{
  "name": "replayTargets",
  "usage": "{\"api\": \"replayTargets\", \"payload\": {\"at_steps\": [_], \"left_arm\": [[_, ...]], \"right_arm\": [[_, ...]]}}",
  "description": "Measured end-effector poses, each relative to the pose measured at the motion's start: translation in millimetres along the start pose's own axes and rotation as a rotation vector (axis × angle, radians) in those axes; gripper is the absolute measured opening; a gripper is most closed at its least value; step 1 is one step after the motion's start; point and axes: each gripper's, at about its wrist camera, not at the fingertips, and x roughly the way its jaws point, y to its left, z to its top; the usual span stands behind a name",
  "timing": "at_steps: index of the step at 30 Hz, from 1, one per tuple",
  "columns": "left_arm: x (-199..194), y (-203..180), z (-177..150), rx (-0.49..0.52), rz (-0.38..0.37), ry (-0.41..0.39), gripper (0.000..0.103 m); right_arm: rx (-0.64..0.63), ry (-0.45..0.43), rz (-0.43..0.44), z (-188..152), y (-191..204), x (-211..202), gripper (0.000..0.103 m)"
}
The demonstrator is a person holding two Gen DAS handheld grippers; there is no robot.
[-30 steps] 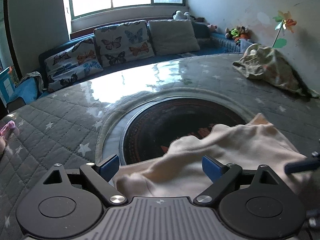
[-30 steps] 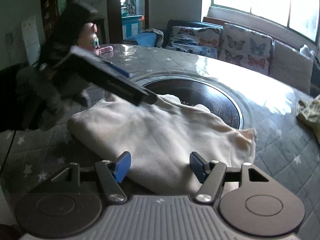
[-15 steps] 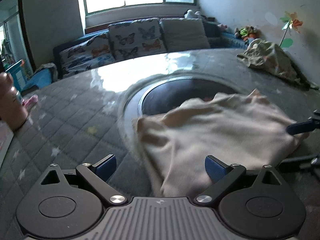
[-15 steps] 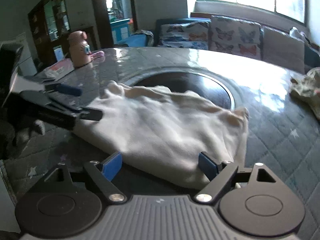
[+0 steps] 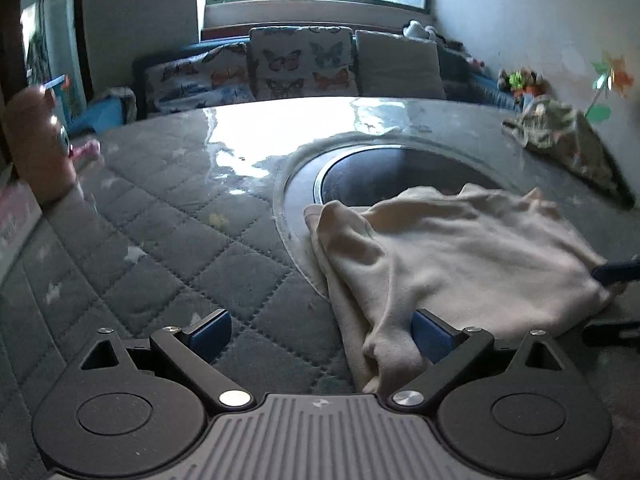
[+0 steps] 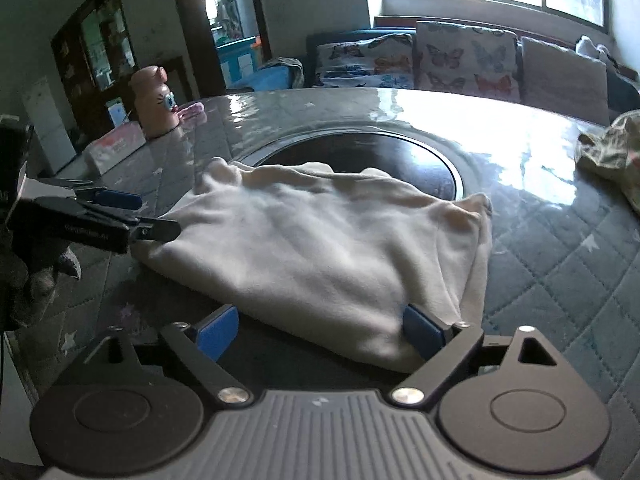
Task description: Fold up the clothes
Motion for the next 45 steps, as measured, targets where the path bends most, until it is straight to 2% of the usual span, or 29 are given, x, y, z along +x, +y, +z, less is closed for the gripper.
{"api": "replayTargets", "payload": {"at_steps": [2, 8, 14, 21, 26, 33, 35, 38, 42, 45], "left_arm": [[-4.9, 4.4, 3.0, -0.024, -0.014, -0.017, 0.103], [4.3, 6.7, 7.3, -0.022, 0.010, -0.008, 0.103], [12.6, 9.2, 16.4, -0.054, 0.003, -0.005, 0.103], [39.4, 15.9, 30.4, -0.038, 0.084, 0.026, 0.103], [46.7, 24.7, 32.1, -0.047, 0.094, 0.037, 0.103], [44.0, 19.4, 39.5, -0.024, 0.088, 0.004, 0.103], [51.0, 24.7, 40.3, -0.037, 0.111, 0.019, 0.103], [55.0, 34.5, 41.9, -0.092, 0.089, 0.037, 0.103], [49.8, 30.3, 48.2, -0.092, 0.067, 0.002, 0.103], [55.2, 28.7, 52.0, -0.067, 0.089, -0.002, 0.103]], "right_arm": [[0.000, -0.005, 0.008, 3.9, 0.8, -0.9, 0.094], [-0.031, -0.046, -0.026, 16.3, 8.3, 2.4, 0.103], [-0.058, -0.050, -0.081, 23.9, 11.8, 15.0, 0.103], [-0.036, -0.026, -0.087, 23.3, 3.7, 26.1, 0.103], [-0.031, -0.013, -0.090, 21.7, -0.2, 28.1, 0.103], [-0.034, -0.009, -0.081, 26.3, -3.4, 30.7, 0.103], [-0.031, 0.002, -0.082, 24.5, -4.9, 34.4, 0.103], [-0.029, 0.004, -0.082, 23.4, -6.6, 34.6, 0.103], [-0.034, 0.003, -0.080, 26.8, -7.8, 34.3, 0.103], [-0.039, -0.002, -0.076, 32.0, -7.6, 37.0, 0.103]]}}
